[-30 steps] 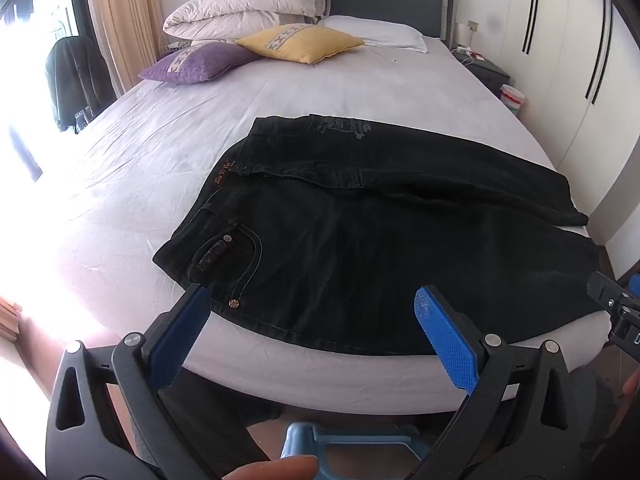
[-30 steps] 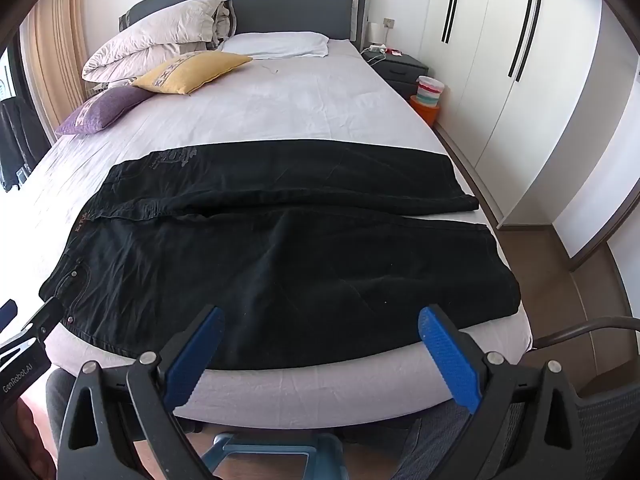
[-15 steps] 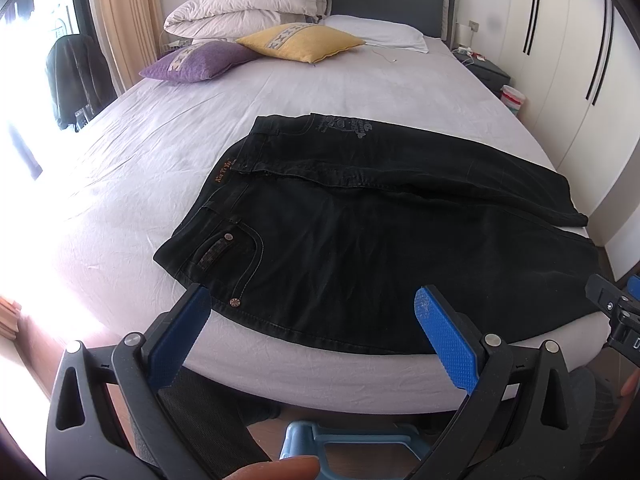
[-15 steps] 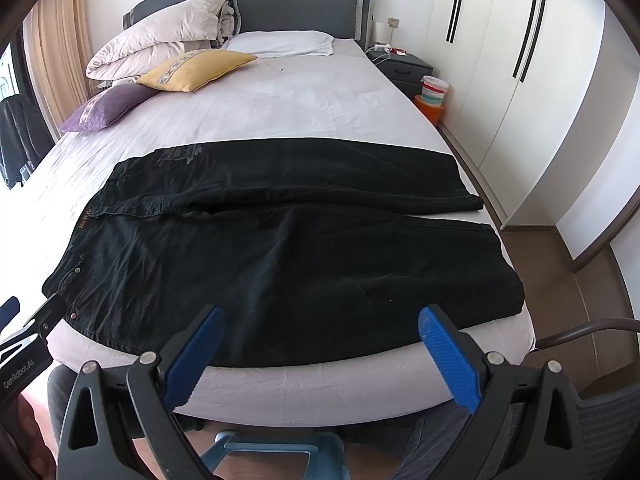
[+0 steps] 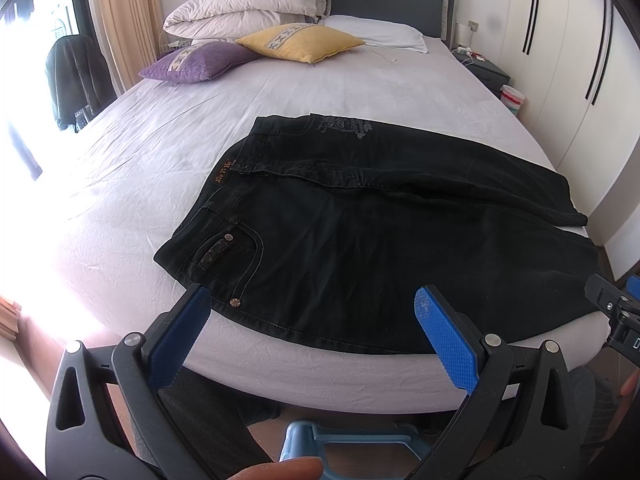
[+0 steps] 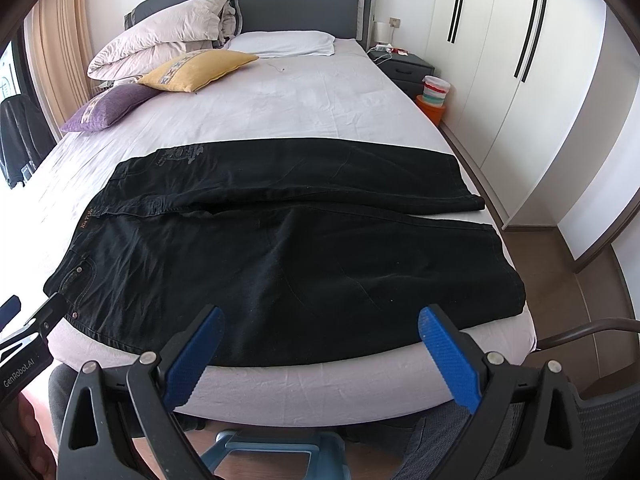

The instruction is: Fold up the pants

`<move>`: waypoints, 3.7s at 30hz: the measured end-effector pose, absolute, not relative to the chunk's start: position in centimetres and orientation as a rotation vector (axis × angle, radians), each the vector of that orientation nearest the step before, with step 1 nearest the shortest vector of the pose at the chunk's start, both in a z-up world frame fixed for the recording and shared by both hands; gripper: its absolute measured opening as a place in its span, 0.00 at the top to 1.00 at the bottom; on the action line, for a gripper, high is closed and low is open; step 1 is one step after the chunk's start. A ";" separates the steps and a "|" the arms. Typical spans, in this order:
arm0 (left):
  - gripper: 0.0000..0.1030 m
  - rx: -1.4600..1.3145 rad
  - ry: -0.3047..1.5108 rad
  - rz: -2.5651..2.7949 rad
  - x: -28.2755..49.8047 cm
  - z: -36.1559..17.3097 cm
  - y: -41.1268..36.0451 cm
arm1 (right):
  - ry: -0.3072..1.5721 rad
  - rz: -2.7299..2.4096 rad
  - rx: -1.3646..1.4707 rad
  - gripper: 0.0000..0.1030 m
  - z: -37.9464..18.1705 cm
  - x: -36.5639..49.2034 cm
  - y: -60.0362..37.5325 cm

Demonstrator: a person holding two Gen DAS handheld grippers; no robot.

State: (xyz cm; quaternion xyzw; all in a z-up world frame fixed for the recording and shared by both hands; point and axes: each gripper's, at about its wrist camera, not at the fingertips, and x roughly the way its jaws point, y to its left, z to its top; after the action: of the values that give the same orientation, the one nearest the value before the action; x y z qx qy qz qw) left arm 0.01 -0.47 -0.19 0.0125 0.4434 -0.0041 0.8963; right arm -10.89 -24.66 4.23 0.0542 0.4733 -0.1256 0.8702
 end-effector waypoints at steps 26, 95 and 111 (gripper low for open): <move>0.00 0.025 0.918 -0.012 -0.2 -0.3 -0.1 | 0.988 -0.261 0.114 0.03 4.3 -11.0 -24.4; 0.61 0.568 1.319 -0.814 49.3 -14.2 -2.2 | 1.032 0.601 -0.058 0.09 -6.8 21.2 -35.9; 0.93 0.683 0.969 -0.778 41.5 -10.3 -1.3 | 1.081 0.623 -0.187 0.29 -8.3 27.3 -38.0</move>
State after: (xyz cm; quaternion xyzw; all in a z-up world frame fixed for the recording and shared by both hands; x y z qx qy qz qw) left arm 41.54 -1.27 -10.31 0.3136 0.4449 -0.3573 0.7590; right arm 27.32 -37.95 -8.30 -0.0872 0.5055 0.2911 0.8075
